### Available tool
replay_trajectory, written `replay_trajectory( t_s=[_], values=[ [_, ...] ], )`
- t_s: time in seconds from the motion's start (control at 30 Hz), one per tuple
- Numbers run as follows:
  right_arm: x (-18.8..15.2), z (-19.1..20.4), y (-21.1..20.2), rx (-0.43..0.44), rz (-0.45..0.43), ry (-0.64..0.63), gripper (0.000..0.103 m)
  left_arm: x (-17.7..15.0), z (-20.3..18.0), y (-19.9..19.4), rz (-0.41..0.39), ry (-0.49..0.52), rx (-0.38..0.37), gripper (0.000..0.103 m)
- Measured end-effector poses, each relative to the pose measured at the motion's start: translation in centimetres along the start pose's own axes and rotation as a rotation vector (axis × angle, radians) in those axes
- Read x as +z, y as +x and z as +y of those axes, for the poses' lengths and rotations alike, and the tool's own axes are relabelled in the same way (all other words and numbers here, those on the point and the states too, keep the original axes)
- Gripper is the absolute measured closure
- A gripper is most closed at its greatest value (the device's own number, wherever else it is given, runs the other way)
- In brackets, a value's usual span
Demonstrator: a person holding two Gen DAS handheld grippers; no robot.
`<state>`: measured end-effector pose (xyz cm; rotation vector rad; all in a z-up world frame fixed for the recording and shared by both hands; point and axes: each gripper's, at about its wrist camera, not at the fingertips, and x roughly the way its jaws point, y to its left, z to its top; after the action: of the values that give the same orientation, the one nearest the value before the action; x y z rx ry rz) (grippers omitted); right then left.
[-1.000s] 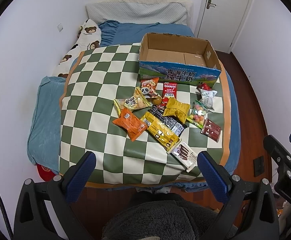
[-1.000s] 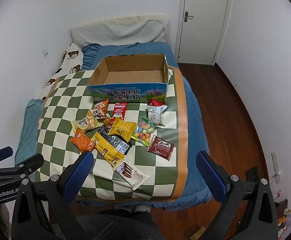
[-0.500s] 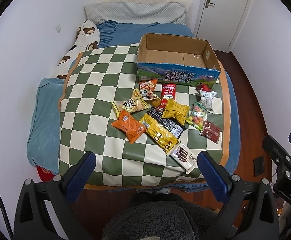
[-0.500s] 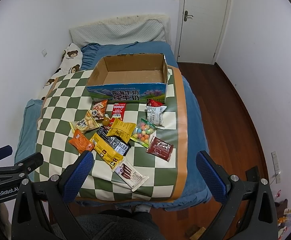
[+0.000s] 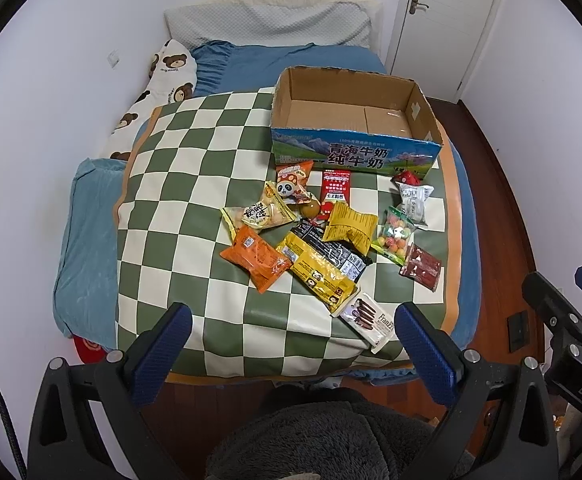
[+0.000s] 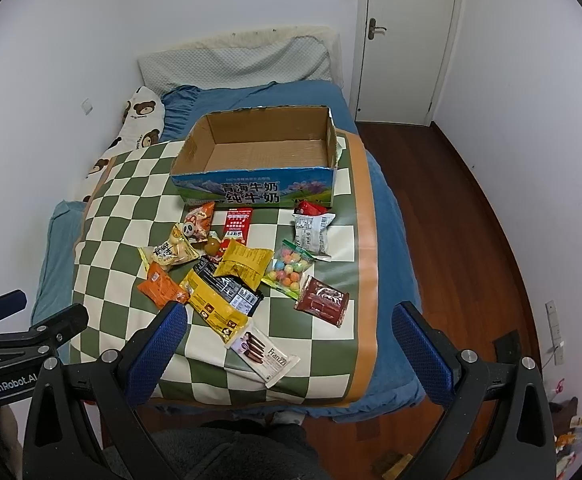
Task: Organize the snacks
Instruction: 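Grasp the yellow-and-black bag with the left tool while the right tool grasps the white Franzzi pack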
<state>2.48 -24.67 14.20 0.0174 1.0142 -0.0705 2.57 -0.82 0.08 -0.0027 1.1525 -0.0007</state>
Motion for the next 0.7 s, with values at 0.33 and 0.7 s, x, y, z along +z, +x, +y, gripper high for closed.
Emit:
replay_trajectory(
  t_s=[0.33, 0.7],
  values=[
    [-0.9, -0.3, 9.4, 0.037, 0.107, -0.042, 0.0, 0.6, 1.3, 8.2, 0.117, -0.08, 0.054, 0.0],
    [-11.2, 5.1, 31.6, 0.127, 0.448, -0.289, 0.01, -1.7, 2.5, 22.8, 0.407, -0.145, 0.148, 0.0]
  ],
)
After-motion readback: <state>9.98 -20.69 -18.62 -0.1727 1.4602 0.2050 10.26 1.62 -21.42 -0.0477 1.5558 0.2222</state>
